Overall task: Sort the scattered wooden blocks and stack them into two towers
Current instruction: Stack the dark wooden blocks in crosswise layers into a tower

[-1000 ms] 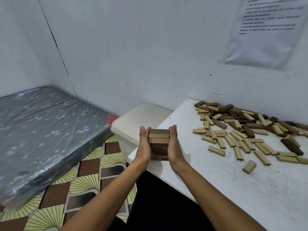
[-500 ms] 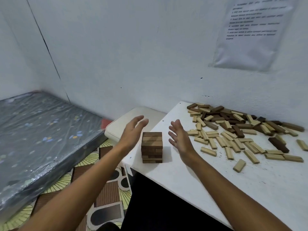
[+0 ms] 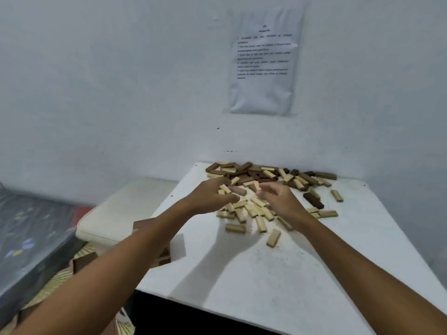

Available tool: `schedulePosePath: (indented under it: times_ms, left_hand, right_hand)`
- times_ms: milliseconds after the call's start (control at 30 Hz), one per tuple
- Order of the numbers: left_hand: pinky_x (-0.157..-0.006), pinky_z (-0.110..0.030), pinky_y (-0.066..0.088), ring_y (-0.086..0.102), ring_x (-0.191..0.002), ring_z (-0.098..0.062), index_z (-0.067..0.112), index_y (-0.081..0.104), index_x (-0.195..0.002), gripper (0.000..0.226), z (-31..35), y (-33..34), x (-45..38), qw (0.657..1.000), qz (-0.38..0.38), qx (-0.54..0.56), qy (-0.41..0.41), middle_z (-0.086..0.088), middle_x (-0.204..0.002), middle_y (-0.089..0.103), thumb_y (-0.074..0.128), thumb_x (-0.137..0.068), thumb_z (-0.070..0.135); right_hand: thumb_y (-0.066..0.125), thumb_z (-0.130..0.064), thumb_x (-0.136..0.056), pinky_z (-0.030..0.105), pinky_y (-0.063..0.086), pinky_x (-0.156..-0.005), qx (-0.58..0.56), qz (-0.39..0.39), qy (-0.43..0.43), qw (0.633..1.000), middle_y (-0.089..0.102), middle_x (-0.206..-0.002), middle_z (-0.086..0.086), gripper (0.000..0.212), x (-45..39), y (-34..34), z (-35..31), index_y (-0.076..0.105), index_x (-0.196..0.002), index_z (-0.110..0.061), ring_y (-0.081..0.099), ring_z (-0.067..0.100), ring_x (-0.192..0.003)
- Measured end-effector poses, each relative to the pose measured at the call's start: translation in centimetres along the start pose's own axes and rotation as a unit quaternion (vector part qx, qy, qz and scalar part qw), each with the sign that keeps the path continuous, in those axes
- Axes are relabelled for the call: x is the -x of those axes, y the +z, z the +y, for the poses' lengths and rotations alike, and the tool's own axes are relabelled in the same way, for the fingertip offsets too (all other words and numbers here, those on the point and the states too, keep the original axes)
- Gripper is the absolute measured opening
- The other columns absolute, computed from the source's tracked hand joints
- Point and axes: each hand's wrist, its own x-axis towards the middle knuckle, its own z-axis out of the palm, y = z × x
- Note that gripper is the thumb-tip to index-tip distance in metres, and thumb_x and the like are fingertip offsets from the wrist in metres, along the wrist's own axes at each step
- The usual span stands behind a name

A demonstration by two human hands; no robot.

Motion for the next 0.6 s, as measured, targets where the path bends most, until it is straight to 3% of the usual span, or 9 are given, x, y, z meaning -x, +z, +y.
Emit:
schedulePosePath:
  times_ms: [167, 300, 367, 467, 600]
  left_hand:
    - [-0.094, -0.026, 0.04, 0.049, -0.124, -0.018, 0.013, 0.05, -0.137, 0.058, 1.1, 5.3, -4.2, 0.997, -0.06, -0.035, 0.02, -0.003, -0.14, 0.051, 0.068, -0.088, 0.037]
    - [-0.095, -0.036, 0.047, 0.056, -0.114, -0.019, 0.017, 0.056, -0.13, 0.048, 0.8, 8.3, -8.0, 0.996, -0.027, -0.084, 0.017, -0.005, -0.13, 0.059, 0.065, -0.087, 0.038]
    - [-0.093, -0.034, 0.047, 0.057, -0.113, -0.019, 0.017, 0.058, -0.127, 0.042, 0.5, 9.2, -9.7, 0.996, 0.002, -0.089, 0.016, -0.003, -0.13, 0.059, 0.064, -0.088, 0.033]
    - [-0.094, -0.034, 0.047, 0.055, -0.117, -0.02, 0.015, 0.059, -0.129, 0.04, 0.2, 10.6, -12.2, 0.994, 0.041, -0.092, 0.029, -0.002, -0.128, 0.061, 0.061, -0.092, 0.029]
    - [-0.093, -0.04, 0.045, 0.05, -0.121, -0.027, 0.019, 0.068, -0.113, 0.028, -1.1, 12.7, -14.0, 0.992, 0.031, -0.113, 0.053, 0.001, -0.118, 0.063, 0.053, -0.092, 0.03]
  right_hand:
    - [0.067, -0.025, -0.09, 0.031, 0.049, -0.089, 0.083, 0.077, 0.026, 0.993, 0.064, -0.12, -0.001, 0.032, -0.1, -5.6, 4.1, 0.066, -0.12, -0.019, 0.06, 0.015, -0.109]
    - [0.065, -0.016, -0.09, 0.029, 0.046, -0.096, 0.145, 0.11, 0.035, 0.983, 0.064, -0.124, 0.003, 0.037, -0.8, -9.2, 6.7, 0.062, -0.127, -0.012, 0.059, 0.017, -0.115]
    - [0.062, -0.013, -0.091, 0.024, 0.044, -0.089, 0.19, 0.114, 0.032, 0.975, 0.065, -0.118, 0.0, 0.033, -1.5, -10.3, 7.7, 0.064, -0.124, -0.012, 0.06, 0.014, -0.109]
    - [0.06, -0.018, -0.09, 0.028, 0.047, -0.079, 0.303, 0.137, 0.034, 0.942, 0.065, -0.114, 0.0, 0.033, -3.2, -11.4, 9.3, 0.066, -0.122, -0.02, 0.06, 0.017, -0.101]
    - [0.063, -0.026, -0.089, 0.034, 0.051, -0.079, 0.399, 0.145, 0.02, 0.905, 0.064, -0.107, 0.003, 0.029, -5.1, -11.1, 10.8, 0.069, -0.116, -0.023, 0.059, 0.02, -0.098]
